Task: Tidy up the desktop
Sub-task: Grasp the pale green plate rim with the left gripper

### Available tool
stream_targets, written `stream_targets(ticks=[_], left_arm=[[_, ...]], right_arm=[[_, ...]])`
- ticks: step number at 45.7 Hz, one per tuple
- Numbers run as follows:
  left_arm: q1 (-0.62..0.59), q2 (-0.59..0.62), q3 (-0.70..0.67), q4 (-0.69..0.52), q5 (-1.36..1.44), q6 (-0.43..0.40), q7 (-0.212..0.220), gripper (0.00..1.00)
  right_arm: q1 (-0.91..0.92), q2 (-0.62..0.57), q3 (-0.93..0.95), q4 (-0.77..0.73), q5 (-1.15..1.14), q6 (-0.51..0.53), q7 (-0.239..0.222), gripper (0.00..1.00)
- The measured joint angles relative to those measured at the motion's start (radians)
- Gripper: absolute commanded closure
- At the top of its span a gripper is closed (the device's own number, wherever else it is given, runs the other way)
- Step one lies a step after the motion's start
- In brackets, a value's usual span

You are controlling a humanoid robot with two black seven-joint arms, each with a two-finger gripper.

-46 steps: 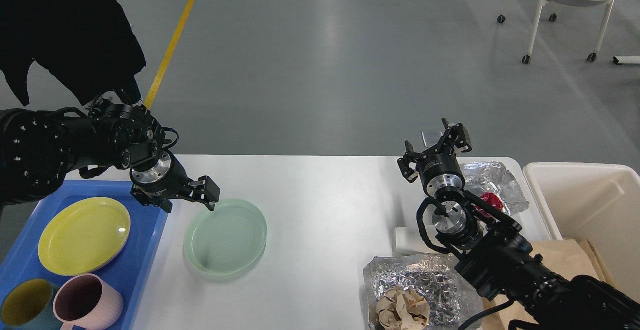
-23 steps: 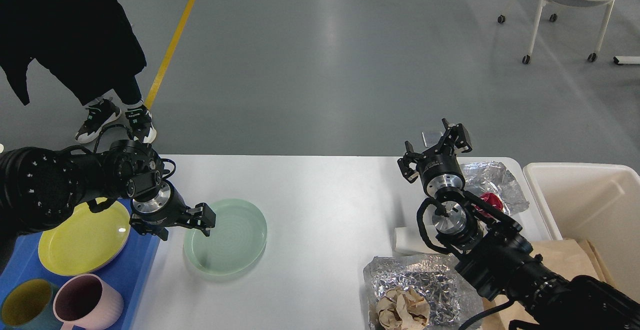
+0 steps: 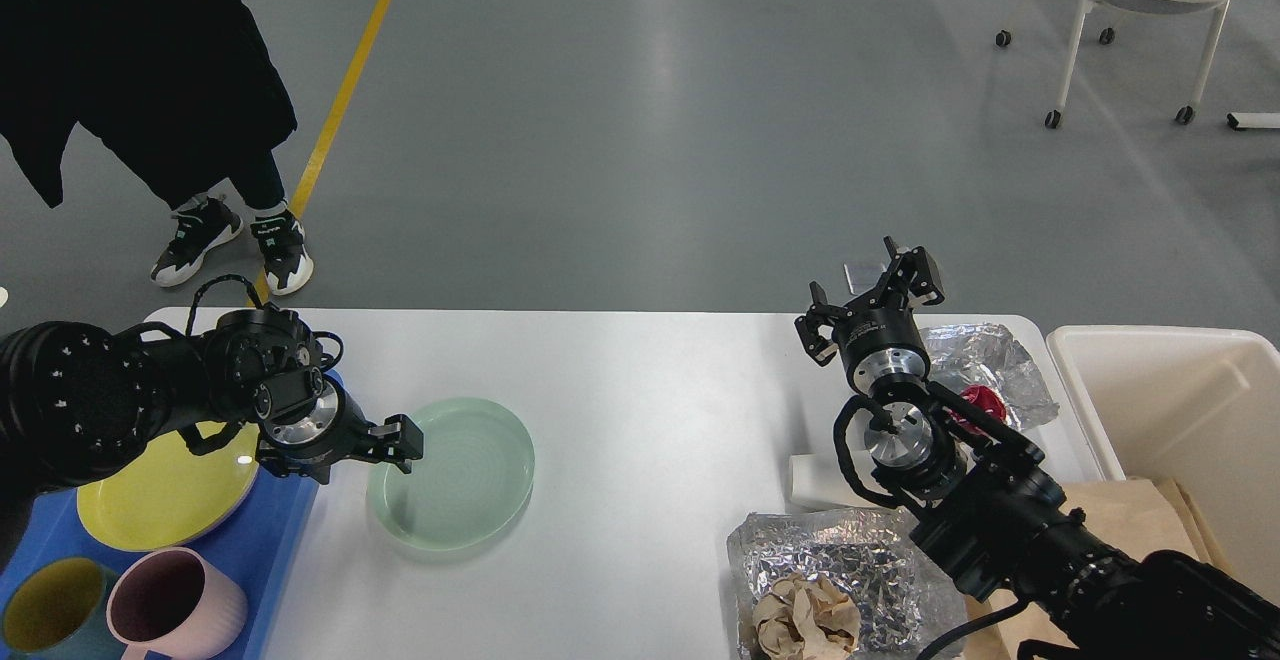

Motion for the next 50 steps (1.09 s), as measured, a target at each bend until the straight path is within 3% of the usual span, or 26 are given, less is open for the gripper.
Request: stream_targets(ticks=[9, 27, 40, 42, 43, 46, 50], left_arm=[[0.012, 0.002, -0.025, 0.000, 0.000, 0.002, 0.002, 0.26], [0.037, 0.002, -0.032, 0.000, 0.000, -0.002, 0.003, 0.29], [0.045, 0.002, -0.032, 0.000, 0.001, -0.011, 0.003, 0.62], [0.046, 0.002, -0.032, 0.000, 0.002, -0.013, 0.003, 0.70], [0.046, 0.002, -0.032, -0.001, 0.002, -0.013, 0.003, 0.80], [0.047, 0.002, -0.032, -0.003, 0.002, -0.017, 0.004, 0.90], [0.047, 0.002, -0.032, -0.007, 0.002, -0.035, 0.004, 0.94]], right_arm=[[0.000, 0.000, 0.000, 0.000, 0.000, 0.000, 0.000, 0.00], [0.000, 0.000, 0.000, 0.000, 0.000, 0.000, 0.000, 0.00], [0.000, 0.000, 0.000, 0.000, 0.000, 0.000, 0.000, 0.00], [0.000, 0.000, 0.000, 0.000, 0.000, 0.000, 0.000, 0.00], [0.000, 0.000, 0.000, 0.000, 0.000, 0.000, 0.000, 0.00], [0.000, 0.000, 0.000, 0.000, 0.000, 0.000, 0.000, 0.00], [0.000, 0.000, 0.000, 0.000, 0.000, 0.000, 0.000, 0.00]])
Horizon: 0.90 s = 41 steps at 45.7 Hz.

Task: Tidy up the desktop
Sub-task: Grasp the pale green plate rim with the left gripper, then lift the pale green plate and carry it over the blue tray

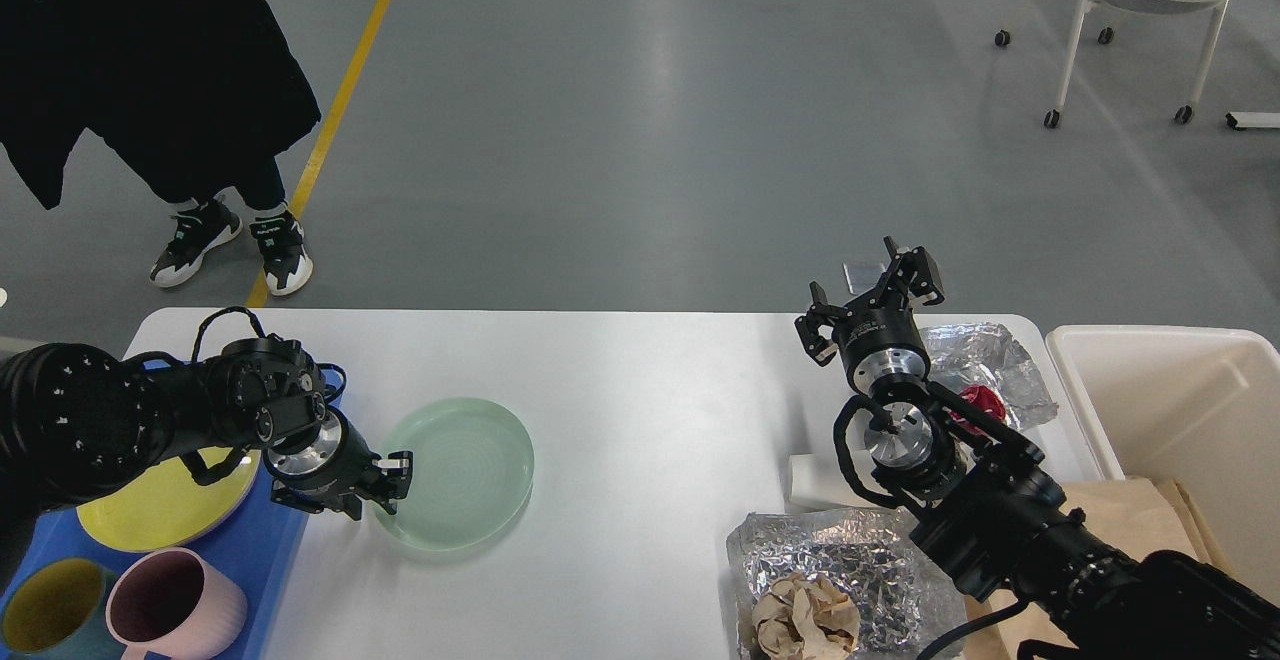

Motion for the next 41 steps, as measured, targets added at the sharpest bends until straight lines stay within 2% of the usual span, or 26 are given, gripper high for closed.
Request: stream_targets(ticks=[12, 28, 31, 41], left_arm=[[0.002, 0.003, 0.001, 0.000, 0.000, -0.028, 0.000, 0.99], [0.002, 0.016, 0.000, -0.002, 0.000, -0.042, 0.000, 1.00], [-0.013, 0.025, -0.001, -0.003, 0.000, -0.070, 0.000, 1.00], [-0.147, 0.065, -0.015, -0.004, 0.000, -0.259, 0.000, 1.00]], right_arm=[[0.000, 0.000, 0.000, 0.000, 0.000, 0.000, 0.000, 0.00], [0.000, 0.000, 0.000, 0.000, 0.000, 0.000, 0.000, 0.00], [0.000, 0.000, 0.000, 0.000, 0.000, 0.000, 0.000, 0.00], [0.000, 0.000, 0.000, 0.000, 0.000, 0.000, 0.000, 0.00]])
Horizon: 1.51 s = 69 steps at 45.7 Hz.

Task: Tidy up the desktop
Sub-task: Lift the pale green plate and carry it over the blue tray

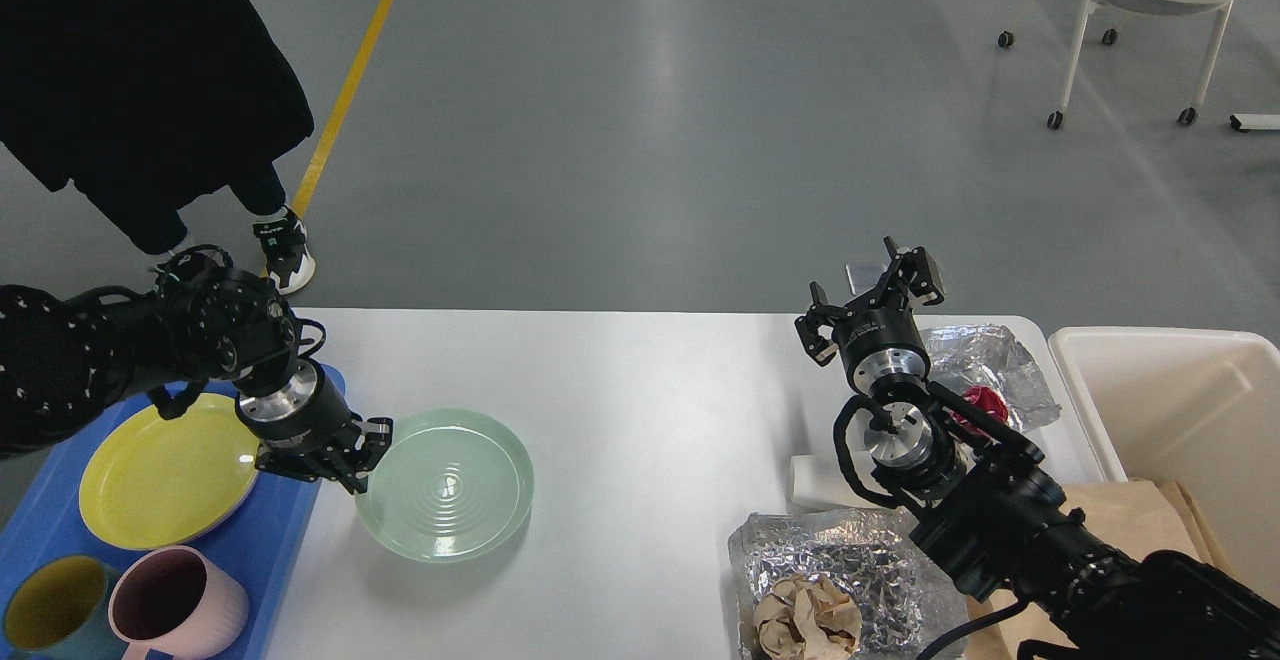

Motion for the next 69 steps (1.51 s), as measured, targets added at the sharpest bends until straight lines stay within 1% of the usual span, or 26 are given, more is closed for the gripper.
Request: stream_targets(ticks=[4, 8, 18, 20, 21, 25, 28, 32, 37, 45, 49, 52, 59, 69], left_arm=[[-0.053, 0.017, -0.001, 0.000, 0.000, -0.057, 0.000, 1.00], [-0.101, 0.033, -0.002, -0.001, 0.000, -0.085, 0.000, 1.00], [-0.244, 0.087, -0.011, -0.003, 0.000, -0.093, -0.001, 1.00], [-0.282, 0.108, -0.016, -0.003, 0.000, -0.093, -0.001, 1.00], [-0.329, 0.137, -0.021, -0.003, -0.001, -0.093, -0.002, 1.00], [-0.390, 0.171, -0.024, -0.003, -0.001, -0.093, -0.002, 1.00], [-0.422, 0.191, -0.025, -0.002, -0.001, -0.093, -0.002, 1.00], [-0.427, 0.203, -0.024, -0.002, -0.001, -0.093, -0.001, 1.00], [-0.416, 0.233, -0.019, -0.001, -0.001, -0.093, -0.002, 1.00], [-0.344, 0.356, -0.021, 0.020, -0.001, -0.093, -0.002, 1.00], [-0.284, 0.418, -0.031, 0.026, -0.001, -0.093, -0.001, 1.00], [-0.221, 0.459, -0.063, 0.027, -0.002, -0.093, -0.001, 1.00], [-0.079, 0.504, -0.137, 0.027, -0.002, -0.093, -0.001, 1.00], [0.024, 0.558, -0.157, 0.029, -0.002, -0.091, -0.001, 1.00]], right_arm=[[0.000, 0.000, 0.000, 0.000, 0.000, 0.000, 0.000, 0.00], [0.000, 0.000, 0.000, 0.000, 0.000, 0.000, 0.000, 0.00], [0.000, 0.000, 0.000, 0.000, 0.000, 0.000, 0.000, 0.00], [0.000, 0.000, 0.000, 0.000, 0.000, 0.000, 0.000, 0.00], [0.000, 0.000, 0.000, 0.000, 0.000, 0.000, 0.000, 0.00], [0.000, 0.000, 0.000, -0.001, 0.000, 0.000, 0.000, 0.00], [0.000, 0.000, 0.000, -0.001, 0.000, 0.000, 0.000, 0.00], [0.000, 0.000, 0.000, -0.001, 0.000, 0.000, 0.000, 0.00], [0.000, 0.000, 0.000, 0.000, 0.000, 0.000, 0.000, 0.00], [0.000, 0.000, 0.000, 0.000, 0.000, 0.000, 0.000, 0.00], [0.000, 0.000, 0.000, 0.001, 0.000, 0.000, 0.000, 0.00], [0.000, 0.000, 0.000, 0.001, 0.000, 0.000, 0.000, 0.00], [0.000, 0.000, 0.000, 0.001, 0.000, 0.000, 0.000, 0.00], [0.000, 0.000, 0.000, 0.001, 0.000, 0.000, 0.000, 0.00]])
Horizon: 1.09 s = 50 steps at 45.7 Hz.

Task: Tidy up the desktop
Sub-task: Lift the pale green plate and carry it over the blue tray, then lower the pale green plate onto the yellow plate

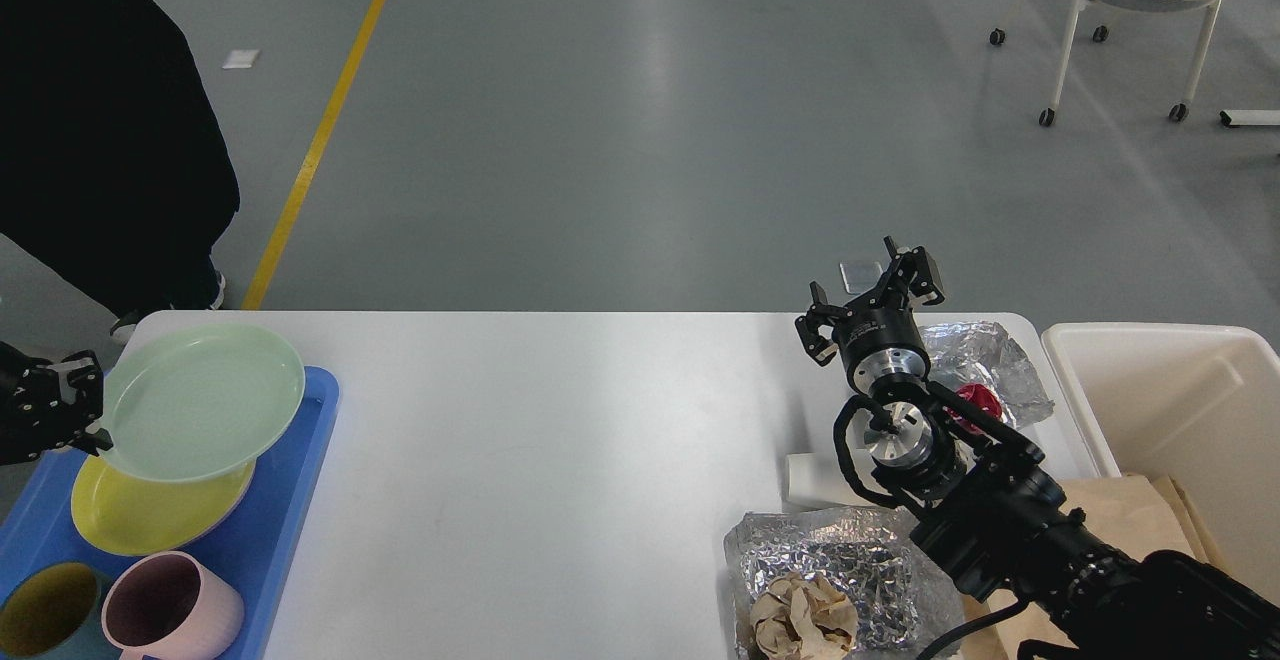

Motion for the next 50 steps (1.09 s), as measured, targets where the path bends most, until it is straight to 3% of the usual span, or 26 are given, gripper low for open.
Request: stream_targets(ticks=[11, 30, 50], left_arm=[[0.059, 0.010, -0.017, 0.001, 0.000, 0.045, 0.000, 1.00], [0.215, 0.030, -0.109, 0.073, 0.000, 0.205, 0.001, 1.00], [0.267, 0.008, -0.120, 0.077, 0.000, 0.317, 0.002, 1.00]], right_arm=[[0.000, 0.000, 0.000, 0.000, 0.000, 0.000, 0.000, 0.00], [0.000, 0.000, 0.000, -0.001, 0.000, 0.000, 0.000, 0.00], [0.000, 0.000, 0.000, -0.001, 0.000, 0.000, 0.000, 0.00]])
